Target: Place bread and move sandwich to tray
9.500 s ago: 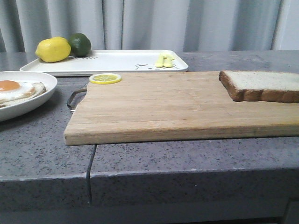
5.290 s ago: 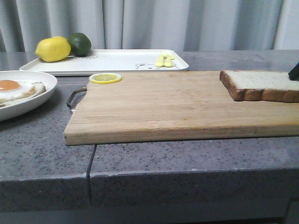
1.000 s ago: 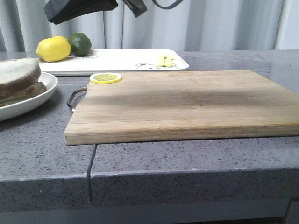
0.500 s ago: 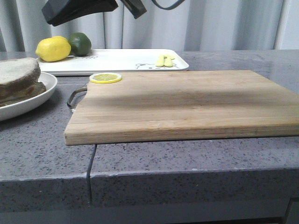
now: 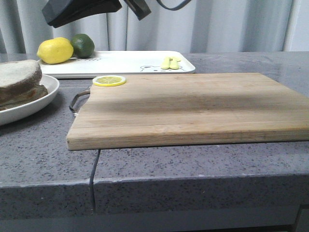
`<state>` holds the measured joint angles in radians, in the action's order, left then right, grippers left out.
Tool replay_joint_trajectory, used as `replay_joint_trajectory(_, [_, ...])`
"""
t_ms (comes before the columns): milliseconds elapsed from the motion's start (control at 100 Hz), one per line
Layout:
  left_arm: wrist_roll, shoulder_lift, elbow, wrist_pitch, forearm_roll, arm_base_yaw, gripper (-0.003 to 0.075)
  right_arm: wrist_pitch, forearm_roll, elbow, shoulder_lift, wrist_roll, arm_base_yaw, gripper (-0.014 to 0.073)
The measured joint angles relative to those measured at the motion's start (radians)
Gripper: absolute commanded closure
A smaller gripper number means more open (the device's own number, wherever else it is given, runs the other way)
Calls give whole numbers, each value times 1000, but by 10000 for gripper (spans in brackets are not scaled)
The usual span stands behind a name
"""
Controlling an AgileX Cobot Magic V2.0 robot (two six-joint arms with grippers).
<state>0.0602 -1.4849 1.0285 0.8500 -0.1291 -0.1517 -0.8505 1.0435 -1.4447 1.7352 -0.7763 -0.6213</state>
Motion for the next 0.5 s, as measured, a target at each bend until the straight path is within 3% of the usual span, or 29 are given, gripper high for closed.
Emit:
replay_joint_trajectory(230, [0, 0, 7, 15, -9, 0, 741, 0, 0, 0, 0, 0, 0, 663])
replay_joint_trajectory(500, [0, 2, 19, 52, -96, -34, 739, -10, 0, 0, 0, 0, 0, 663])
